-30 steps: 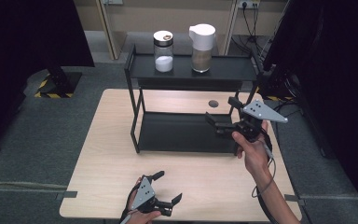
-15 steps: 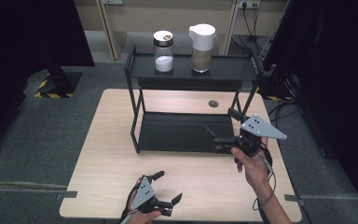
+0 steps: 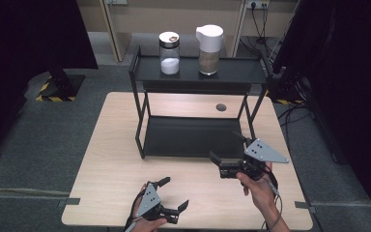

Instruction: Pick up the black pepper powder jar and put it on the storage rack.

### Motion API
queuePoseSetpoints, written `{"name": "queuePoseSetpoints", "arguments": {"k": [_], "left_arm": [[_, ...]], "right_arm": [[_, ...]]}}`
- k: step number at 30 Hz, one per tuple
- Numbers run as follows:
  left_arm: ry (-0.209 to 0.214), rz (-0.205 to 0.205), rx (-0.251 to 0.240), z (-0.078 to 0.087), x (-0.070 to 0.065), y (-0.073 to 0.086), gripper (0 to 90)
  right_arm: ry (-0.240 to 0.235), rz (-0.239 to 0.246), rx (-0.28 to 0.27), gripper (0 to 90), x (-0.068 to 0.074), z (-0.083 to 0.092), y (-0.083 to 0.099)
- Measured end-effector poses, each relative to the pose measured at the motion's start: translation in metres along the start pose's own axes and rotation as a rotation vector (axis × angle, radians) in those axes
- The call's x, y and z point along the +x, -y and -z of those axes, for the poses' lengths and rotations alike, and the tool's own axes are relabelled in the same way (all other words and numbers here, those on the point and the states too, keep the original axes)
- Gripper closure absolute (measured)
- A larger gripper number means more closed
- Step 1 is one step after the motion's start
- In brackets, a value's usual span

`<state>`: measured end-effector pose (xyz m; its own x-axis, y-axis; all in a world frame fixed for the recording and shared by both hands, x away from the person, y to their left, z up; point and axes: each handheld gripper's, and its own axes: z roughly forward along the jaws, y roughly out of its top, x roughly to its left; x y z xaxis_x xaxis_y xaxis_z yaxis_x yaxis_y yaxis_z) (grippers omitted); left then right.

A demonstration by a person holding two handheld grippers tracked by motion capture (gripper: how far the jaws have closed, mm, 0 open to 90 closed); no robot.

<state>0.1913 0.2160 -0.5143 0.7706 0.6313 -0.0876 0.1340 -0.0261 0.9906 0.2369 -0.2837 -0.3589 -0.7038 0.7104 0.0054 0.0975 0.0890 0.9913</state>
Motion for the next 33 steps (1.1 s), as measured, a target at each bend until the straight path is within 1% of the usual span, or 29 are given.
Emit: {"name": "queuePoseSetpoints", "arguments": {"k": [8,13,21,25,29,33], "left_arm": [[-0.001,0.002,0.0,0.0,0.0,0.0,0.1],[0.0,0.0,0.002,0.0,0.0,0.0,0.1],[-0.003,0.004,0.006,0.0,0.0,0.0,0.1],[-0.004,0.007,0.007,0.0,0.001,-0.001,0.1],[-0.003,0.003,0.01,0.0,0.0,-0.001,0.1],[-0.002,0.002,0.01,0.0,0.0,-0.001,0.1]], "right_arm": [[-0.011,-0.035,0.002,0.3,-0.001,-0.001,0.021],[-0.017,-0.041,-0.008,0.3,0.001,0.001,0.028],[-0.015,-0.035,-0.014,0.3,0.006,0.006,0.03],[-0.022,-0.028,-0.001,0.3,0.008,0.008,0.034],[-0.027,-0.035,0.006,0.3,0.01,0.007,0.039],[-0.028,-0.019,0.02,0.3,0.013,0.006,0.042]]}}
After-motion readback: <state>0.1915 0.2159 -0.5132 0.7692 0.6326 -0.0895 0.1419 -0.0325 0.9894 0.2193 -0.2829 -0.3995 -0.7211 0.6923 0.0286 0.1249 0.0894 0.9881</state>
